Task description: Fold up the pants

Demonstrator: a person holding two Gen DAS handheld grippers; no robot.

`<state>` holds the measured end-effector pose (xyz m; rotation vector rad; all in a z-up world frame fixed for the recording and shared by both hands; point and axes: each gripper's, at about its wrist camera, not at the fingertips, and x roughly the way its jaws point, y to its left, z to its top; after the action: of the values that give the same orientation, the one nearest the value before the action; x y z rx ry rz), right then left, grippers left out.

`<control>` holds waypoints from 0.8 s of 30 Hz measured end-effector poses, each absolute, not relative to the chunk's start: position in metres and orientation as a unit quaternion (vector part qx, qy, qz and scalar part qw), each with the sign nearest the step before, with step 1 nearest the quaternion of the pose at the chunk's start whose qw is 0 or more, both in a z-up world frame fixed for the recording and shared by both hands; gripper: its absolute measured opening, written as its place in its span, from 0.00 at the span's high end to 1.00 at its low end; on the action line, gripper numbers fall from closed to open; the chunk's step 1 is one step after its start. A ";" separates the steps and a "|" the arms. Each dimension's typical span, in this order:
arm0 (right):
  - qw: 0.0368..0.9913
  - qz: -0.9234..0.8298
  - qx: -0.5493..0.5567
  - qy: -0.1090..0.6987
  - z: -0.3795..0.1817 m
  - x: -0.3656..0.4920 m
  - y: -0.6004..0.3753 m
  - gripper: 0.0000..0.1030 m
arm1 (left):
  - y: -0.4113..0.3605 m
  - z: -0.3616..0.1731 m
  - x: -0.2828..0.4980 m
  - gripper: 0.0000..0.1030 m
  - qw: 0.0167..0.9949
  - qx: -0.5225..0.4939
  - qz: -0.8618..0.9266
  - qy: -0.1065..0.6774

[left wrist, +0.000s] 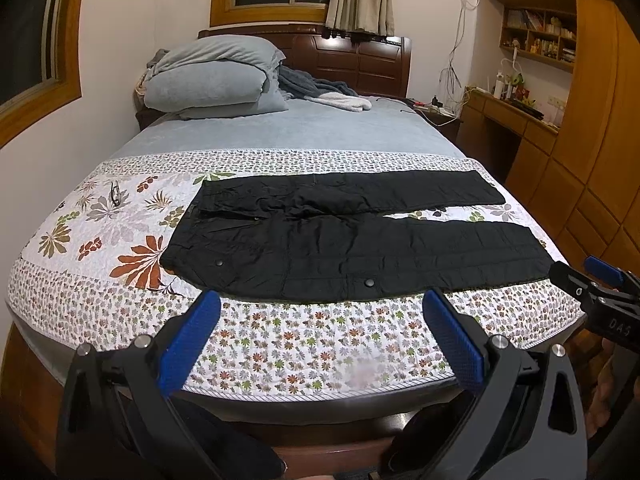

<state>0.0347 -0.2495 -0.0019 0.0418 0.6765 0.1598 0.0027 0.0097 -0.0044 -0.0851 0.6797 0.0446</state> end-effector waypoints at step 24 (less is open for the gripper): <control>0.939 0.077 0.020 0.334 -0.004 0.036 -0.251 0.03 | 0.016 -0.010 0.011 0.02 0.938 -0.056 -0.005 0.341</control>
<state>0.0361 -0.2511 -0.0038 0.0418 0.6819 0.1567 0.0109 0.0161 -0.0096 -0.1150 0.6958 -0.0112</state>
